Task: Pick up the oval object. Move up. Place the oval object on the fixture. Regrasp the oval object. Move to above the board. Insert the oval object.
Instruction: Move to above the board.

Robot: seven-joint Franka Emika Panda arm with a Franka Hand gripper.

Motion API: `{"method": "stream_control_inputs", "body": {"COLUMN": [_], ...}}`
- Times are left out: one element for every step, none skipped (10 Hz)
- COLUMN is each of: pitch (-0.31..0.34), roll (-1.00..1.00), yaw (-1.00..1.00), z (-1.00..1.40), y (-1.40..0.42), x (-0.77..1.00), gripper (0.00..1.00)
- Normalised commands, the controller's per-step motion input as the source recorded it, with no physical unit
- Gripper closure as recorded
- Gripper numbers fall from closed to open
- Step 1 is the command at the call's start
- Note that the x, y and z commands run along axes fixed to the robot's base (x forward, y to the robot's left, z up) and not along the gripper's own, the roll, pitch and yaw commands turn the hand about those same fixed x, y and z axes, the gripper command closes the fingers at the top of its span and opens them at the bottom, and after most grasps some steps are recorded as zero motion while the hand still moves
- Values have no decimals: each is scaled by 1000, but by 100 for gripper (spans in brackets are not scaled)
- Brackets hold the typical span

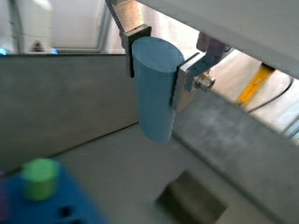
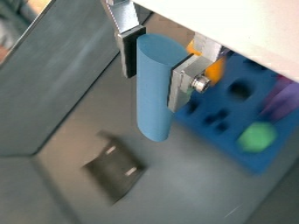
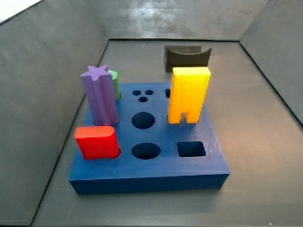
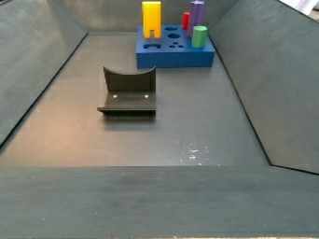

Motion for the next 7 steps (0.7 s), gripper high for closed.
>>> {"method": "stream_control_inputs", "body": {"pitch": [147, 151, 149, 138, 67, 34, -10], "roll": [-1000, -1000, -1000, -1000, -715, -564, -297], "yaw": [-100, -95, -78, -68, -33, -25, -6], "z": [320, 241, 108, 64, 38, 20, 7], "y": [-793, -581, -268, -145, -54, -33, -7], "x": [-288, -210, -91, -60, -52, -58, -57], "gripper": [100, 100, 100, 100, 100, 100, 100]}}
